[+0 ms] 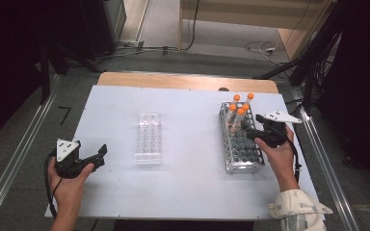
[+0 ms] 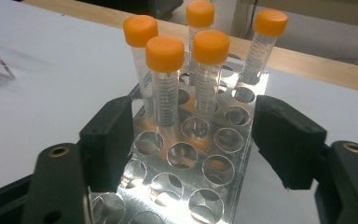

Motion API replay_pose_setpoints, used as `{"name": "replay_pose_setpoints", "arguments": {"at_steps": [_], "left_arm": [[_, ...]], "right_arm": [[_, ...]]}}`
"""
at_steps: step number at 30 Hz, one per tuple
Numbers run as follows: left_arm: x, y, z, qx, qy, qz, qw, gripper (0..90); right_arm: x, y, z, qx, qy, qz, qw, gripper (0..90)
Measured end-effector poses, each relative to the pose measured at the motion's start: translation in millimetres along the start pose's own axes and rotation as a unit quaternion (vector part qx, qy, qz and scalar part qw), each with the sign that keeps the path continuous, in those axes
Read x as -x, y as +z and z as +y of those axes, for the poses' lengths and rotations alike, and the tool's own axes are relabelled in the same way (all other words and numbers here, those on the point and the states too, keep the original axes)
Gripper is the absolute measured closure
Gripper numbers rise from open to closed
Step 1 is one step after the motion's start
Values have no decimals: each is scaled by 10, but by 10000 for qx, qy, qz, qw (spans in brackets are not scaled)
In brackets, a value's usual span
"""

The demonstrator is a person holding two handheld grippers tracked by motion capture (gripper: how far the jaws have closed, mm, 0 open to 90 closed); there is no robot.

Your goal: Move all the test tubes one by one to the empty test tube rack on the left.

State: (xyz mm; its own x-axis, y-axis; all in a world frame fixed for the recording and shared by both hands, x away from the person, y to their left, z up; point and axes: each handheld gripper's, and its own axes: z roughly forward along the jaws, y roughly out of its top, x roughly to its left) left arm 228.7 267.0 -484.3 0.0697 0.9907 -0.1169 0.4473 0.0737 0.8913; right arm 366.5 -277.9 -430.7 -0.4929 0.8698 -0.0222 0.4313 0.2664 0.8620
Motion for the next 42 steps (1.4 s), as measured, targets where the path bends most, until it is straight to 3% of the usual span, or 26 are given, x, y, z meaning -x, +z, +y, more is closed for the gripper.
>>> {"name": "replay_pose_setpoints", "arguments": {"at_steps": [9,15,28,38,42], "left_arm": [[-4,0,-1,-2,-32,1,10000,92],[-8,4,-2,-11,-40,-5,10000,92],[-10,7,-4,-37,-48,-24,10000,92],[-11,11,-7,-50,-51,-26,10000,92],[-12,17,-9,-65,-100,-58,9999,92]], "right_arm": [[14,85,37,-58,-312,312,9990,515],[24,181,61,-216,-445,498,9975,595],[49,368,105,-555,-531,675,9948,671],[52,392,133,-562,-546,755,9941,717],[67,349,157,-432,-490,781,9948,717]]}}
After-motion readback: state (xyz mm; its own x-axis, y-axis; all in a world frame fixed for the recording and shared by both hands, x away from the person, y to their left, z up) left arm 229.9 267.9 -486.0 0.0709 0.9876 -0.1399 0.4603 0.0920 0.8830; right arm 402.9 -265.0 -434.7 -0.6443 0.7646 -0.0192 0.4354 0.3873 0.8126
